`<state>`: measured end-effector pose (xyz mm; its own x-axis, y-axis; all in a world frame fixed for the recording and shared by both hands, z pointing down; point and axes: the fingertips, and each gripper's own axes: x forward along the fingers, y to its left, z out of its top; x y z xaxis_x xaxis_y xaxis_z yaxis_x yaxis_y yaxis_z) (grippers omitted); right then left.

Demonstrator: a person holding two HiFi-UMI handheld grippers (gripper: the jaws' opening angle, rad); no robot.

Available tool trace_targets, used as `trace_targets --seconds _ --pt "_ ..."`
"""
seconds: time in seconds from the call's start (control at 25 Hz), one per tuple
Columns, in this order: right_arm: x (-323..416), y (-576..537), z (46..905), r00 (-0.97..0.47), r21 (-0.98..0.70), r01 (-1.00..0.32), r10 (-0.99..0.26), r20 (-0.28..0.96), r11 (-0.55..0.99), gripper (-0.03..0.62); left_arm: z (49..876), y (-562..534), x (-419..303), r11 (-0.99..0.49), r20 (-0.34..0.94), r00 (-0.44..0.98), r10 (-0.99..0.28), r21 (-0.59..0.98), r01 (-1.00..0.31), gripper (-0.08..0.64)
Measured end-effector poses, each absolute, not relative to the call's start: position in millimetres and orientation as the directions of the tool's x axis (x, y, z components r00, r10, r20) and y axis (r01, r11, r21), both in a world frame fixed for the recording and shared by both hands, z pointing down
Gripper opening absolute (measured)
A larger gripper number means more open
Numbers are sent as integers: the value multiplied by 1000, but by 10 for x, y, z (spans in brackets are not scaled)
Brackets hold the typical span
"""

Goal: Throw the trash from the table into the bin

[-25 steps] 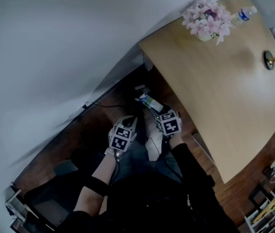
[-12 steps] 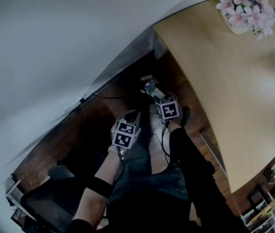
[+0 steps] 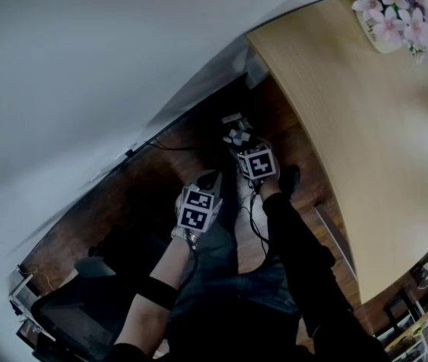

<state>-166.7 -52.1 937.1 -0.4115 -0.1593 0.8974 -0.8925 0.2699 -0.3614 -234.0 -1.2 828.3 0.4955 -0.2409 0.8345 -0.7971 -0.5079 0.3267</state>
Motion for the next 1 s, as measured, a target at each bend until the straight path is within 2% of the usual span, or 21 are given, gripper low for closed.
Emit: trace_targets --seconds 0.32,0.56,0.68,0.76,0.84,1.0 --pt "-1587 -527 9184 -405 -343 -897 -208 890 279 346 8161 -153 -2265 -499 825 498 -266 323 -804 5" --pt "-1627 -441 8338 -515 -438 -842 -229 826 316 329 7733 -208 -2253 -490 822 497 -279 323 -810 3" --pt "-1533 -430 7698 -551 -462 -824 -273 789 329 185 7318 -238 -2225 -494 811 507 -293 325 -807 3" --pt "-1454 -434 7259 -570 -472 -814 -311 760 339 128 7013 -255 -2184 -500 799 518 -306 328 -802 3" --pt "-1381 -427 6818 -583 -472 -807 -350 733 356 44 6701 -258 -2149 -505 788 526 -320 327 -799 3" --pt "-1256 -397 6069 -596 -458 -799 -407 692 390 3 6114 -228 -2023 -541 764 557 -325 333 -772 3"
